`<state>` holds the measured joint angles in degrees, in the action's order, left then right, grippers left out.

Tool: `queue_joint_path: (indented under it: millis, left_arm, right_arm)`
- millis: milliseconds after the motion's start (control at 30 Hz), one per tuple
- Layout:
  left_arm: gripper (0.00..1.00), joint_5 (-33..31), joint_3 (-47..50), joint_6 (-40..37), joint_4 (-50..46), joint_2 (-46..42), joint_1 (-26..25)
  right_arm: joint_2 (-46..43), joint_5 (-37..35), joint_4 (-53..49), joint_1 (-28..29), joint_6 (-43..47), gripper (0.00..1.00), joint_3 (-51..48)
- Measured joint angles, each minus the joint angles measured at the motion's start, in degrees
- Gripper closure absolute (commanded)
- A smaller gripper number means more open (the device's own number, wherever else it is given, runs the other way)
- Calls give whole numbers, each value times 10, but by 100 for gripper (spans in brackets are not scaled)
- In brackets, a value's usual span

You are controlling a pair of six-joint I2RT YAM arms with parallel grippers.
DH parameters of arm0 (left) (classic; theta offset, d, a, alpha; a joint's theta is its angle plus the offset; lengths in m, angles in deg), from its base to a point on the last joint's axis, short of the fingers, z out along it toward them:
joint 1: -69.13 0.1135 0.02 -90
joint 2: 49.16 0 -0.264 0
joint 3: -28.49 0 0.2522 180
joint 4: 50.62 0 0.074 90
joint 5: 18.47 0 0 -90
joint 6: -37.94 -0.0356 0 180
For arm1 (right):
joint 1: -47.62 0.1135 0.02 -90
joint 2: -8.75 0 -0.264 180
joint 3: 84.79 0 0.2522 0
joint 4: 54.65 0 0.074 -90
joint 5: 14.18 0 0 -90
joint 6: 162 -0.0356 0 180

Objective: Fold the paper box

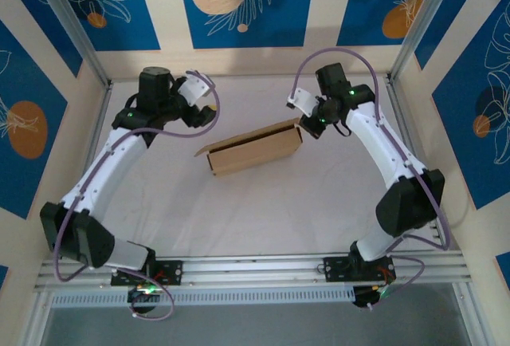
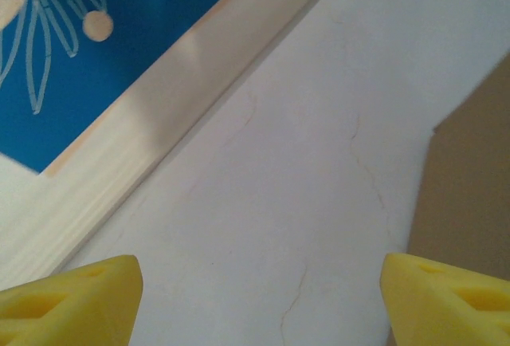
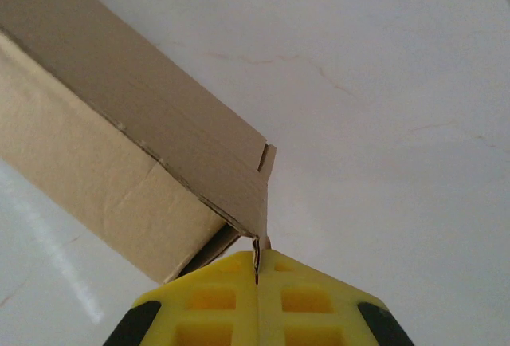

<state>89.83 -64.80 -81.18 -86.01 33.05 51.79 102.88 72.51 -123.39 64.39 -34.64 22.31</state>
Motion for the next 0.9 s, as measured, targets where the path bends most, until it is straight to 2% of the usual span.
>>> queue_joint_path:
  millis: [133,233,400,633,733,900]
  left_arm:
    - [23,45,6,3,22,11,4]
    - [22,43,24,20,44,3,5]
    - [23,-3,85,60,59,-32,5]
    - [26,-23,132,79,61,-88,4]
    - [25,-51,135,76,60,-98,-3]
    - [37,-107,126,80,40,-80,-6]
  right_arm:
    - [43,7,5,-8,7,100,43]
    - [51,15,7,-8,8,100,43]
    - [84,32,4,-13,5,100,69]
    - [125,52,3,-15,-11,100,104]
    - [127,53,3,-15,-16,100,105]
    - [133,52,5,-14,-19,100,108]
